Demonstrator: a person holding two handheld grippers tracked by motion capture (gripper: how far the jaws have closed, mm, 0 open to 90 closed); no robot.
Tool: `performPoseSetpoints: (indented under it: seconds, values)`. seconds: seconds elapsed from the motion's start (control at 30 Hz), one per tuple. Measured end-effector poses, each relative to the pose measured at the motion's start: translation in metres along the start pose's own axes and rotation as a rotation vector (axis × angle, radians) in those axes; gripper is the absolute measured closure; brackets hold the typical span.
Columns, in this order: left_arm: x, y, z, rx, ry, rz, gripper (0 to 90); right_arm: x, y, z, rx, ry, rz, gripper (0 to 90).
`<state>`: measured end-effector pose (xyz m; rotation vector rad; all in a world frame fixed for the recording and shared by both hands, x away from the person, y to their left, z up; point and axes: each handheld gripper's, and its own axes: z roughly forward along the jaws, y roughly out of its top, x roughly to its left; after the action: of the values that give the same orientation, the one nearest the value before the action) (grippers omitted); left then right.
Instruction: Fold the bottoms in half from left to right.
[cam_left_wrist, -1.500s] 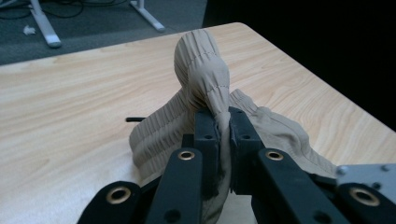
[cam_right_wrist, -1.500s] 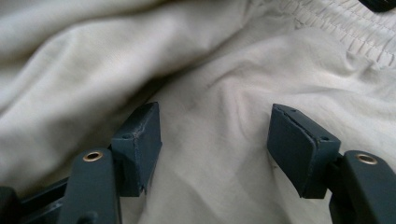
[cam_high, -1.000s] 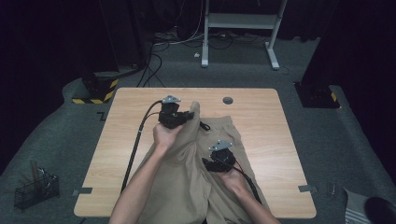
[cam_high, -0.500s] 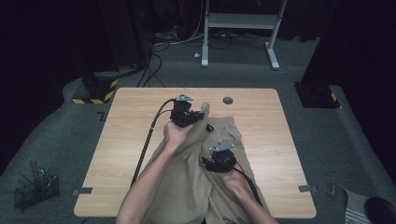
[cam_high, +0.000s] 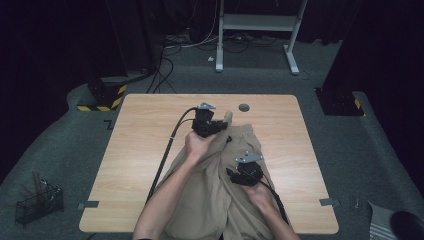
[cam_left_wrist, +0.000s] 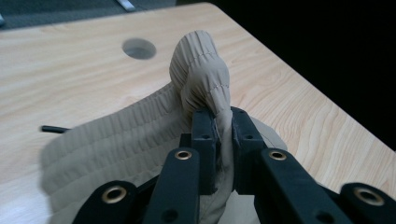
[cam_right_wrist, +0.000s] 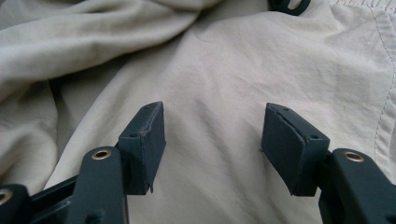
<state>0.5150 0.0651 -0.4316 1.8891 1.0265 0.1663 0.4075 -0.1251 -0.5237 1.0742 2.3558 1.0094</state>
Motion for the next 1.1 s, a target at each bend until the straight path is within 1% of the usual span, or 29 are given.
performPoseSetpoints:
  seconds: [0.13,0.23,0.3,0.4,0.43,0.5,0.57,0.67,0.7,0.77,0.83,1.03,1.1]
  values:
    - [-0.004,-0.009,0.023,0.045,-0.002,0.000,81.1,0.000,0.000,0.000,0.000,0.000,0.000,39.4]
    - [-0.005,-0.014,0.035,0.077,-0.008,-0.011,79.8,0.000,0.000,0.000,0.000,0.000,0.001,39.4]
    - [-0.005,-0.016,0.039,0.086,-0.012,-0.021,77.7,0.000,0.000,0.000,0.000,0.000,0.002,39.4]
    - [-0.005,-0.016,0.037,0.079,-0.043,-0.015,68.2,0.000,0.000,0.000,0.000,0.000,0.002,39.4]
    - [-0.006,-0.015,0.035,0.076,-0.045,-0.005,64.5,0.000,0.000,0.000,0.000,0.000,0.002,39.4]
    - [-0.009,-0.011,0.026,0.069,-0.024,0.028,56.4,0.000,0.000,0.000,0.000,0.000,0.002,39.4]
    - [-0.010,-0.007,0.015,0.056,-0.040,0.034,51.5,0.000,0.000,0.000,0.001,0.000,0.002,39.4]
    - [-0.009,-0.002,0.000,0.042,-0.036,0.038,46.1,0.000,0.000,0.000,0.000,0.000,0.001,39.4]
    - [-0.008,-0.002,-0.005,0.032,-0.035,0.033,45.1,0.000,0.000,0.000,0.001,-0.001,0.002,39.3]
    - [-0.006,-0.003,-0.016,0.022,-0.027,0.038,43.9,0.000,0.000,0.000,0.000,0.000,0.003,39.4]
    - [-0.005,-0.008,-0.025,0.027,-0.010,0.060,43.5,0.000,0.000,0.000,0.000,0.000,0.003,39.3]
    - [0.006,-0.035,-0.052,0.032,-0.004,0.065,39.2,0.000,0.000,0.000,0.000,0.001,0.001,39.2]
    - [0.007,-0.044,-0.059,0.040,0.015,0.077,37.9,0.000,0.000,0.000,0.001,0.004,0.001,39.1]
